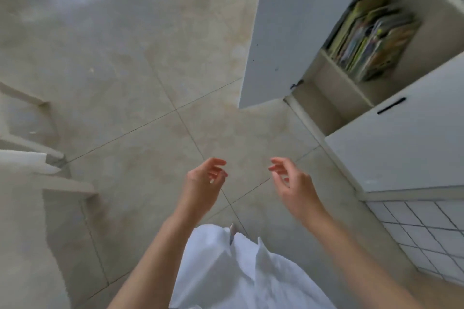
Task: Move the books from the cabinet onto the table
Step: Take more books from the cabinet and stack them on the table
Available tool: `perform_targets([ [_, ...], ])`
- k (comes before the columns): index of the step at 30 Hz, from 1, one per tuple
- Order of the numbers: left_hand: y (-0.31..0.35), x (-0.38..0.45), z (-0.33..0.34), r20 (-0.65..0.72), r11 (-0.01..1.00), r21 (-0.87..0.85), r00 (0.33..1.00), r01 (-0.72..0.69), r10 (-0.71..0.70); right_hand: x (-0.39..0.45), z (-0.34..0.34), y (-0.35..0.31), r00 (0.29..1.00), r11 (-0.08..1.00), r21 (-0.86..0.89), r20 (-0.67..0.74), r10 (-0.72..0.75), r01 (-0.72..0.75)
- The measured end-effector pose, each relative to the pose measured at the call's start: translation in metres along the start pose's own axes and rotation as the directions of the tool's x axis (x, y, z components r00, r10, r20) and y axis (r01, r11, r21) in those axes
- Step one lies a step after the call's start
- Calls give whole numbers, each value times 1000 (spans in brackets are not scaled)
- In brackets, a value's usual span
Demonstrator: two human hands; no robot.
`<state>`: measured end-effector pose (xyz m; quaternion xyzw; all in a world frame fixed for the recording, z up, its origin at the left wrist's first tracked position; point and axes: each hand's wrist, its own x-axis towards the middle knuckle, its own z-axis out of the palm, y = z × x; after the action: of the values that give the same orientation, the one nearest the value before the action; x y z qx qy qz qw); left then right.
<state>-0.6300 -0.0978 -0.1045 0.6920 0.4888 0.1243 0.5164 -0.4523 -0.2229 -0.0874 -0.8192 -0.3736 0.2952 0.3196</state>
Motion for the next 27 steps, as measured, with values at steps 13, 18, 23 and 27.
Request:
perform_targets([
  [13,109,152,127,396,979,161,917,-128,55,91,-129,71,912,951,176,-285,295,-253],
  [18,165,226,166,512,951,211,854,-225,89,147,-190,83,857,933,190,-372,357,-307],
  [23,223,300,212,601,911,228,786,-343,145,200,-243,97,813,919,202,-428,395,-340],
  [27,262,344,252,617,914,223,775,-340,137,239,-282,114,806,906,202,-412,424,-373],
])
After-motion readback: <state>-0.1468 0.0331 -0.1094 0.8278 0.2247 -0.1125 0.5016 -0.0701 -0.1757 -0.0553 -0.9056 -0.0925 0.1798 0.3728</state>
